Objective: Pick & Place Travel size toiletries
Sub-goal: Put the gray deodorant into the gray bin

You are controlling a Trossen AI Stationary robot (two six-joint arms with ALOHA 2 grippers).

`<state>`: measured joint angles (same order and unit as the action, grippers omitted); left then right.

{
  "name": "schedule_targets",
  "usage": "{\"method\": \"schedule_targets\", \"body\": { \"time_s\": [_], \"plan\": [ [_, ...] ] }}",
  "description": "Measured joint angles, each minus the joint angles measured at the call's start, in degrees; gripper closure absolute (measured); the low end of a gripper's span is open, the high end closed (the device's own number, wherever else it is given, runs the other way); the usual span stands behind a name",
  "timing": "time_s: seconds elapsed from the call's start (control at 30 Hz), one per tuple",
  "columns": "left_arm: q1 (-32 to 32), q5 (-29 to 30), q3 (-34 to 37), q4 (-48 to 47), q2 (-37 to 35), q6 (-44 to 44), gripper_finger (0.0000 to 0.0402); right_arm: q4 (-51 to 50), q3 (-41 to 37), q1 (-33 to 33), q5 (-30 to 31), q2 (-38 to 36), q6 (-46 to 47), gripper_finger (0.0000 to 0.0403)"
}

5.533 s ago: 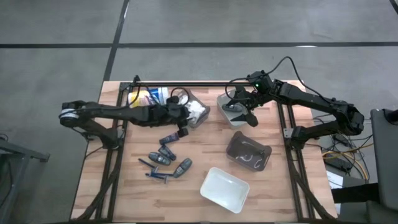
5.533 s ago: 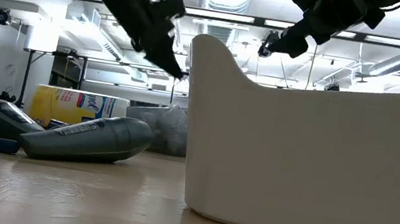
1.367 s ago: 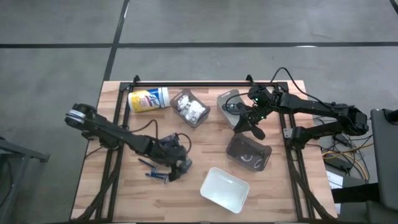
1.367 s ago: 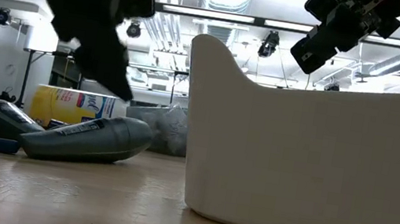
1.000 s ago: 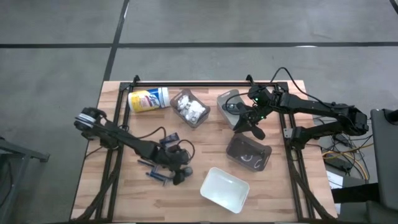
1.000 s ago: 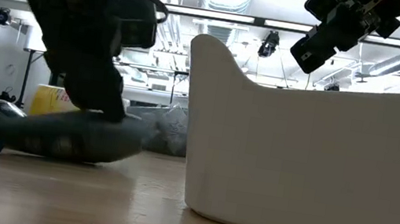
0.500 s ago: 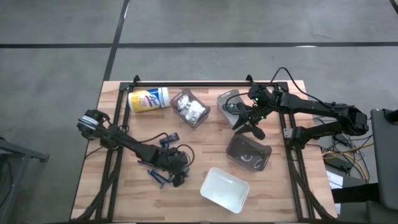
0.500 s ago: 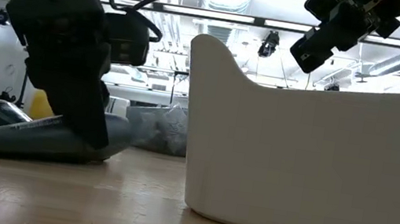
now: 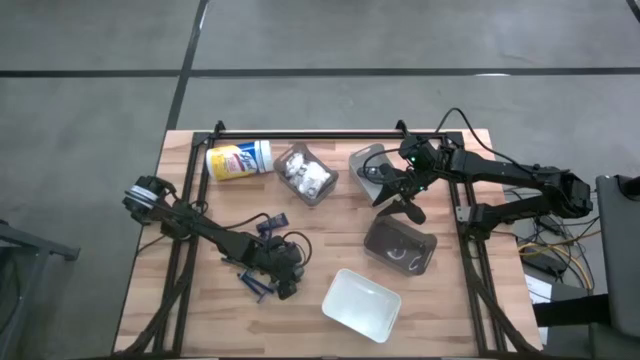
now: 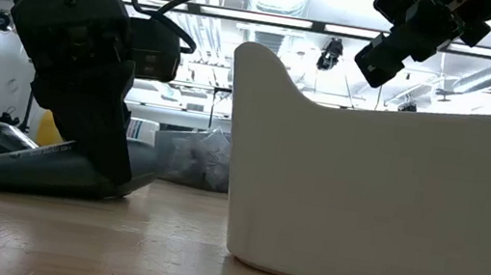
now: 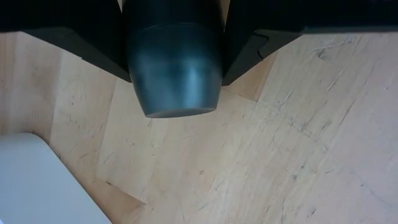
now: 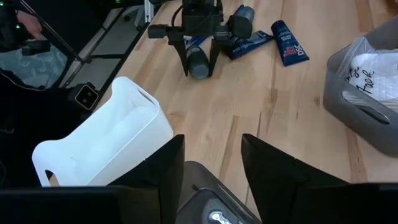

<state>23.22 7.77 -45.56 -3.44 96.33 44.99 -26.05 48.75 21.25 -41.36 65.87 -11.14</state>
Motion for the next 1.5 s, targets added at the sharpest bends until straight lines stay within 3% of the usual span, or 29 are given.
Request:
{"method": "schedule_targets", "body": {
  "time_s": [0.27, 0.57, 1.03, 1.5],
  "plan": [
    [-0.45, -0.23, 0.11, 1.09, -0.06, -0.56, 0.0189, 0.14, 0.0, -0.02, 0.0, 0.0, 0.0, 0.023],
    [-4.42, -0.44, -0.37, 2.35, -4.18, -10.05, 0.0186, 0.23, 0.0, 0.03, 0.02, 0.0, -6.21, 0.0223],
    [-17.19, 1.35, -0.55, 4.55, -15.75, -26.17, 0.0185, 0.31, 0.0, 0.8, 4.08, 0.02, -12.07, 0.0256],
    [-29.2, 1.33, -1.68, 16.89, -16.87, -36.38, 0.0184, 0.95, 0.0, 1.42, 4.59, 0.02, -11.08, 0.0281]
  ]
}}
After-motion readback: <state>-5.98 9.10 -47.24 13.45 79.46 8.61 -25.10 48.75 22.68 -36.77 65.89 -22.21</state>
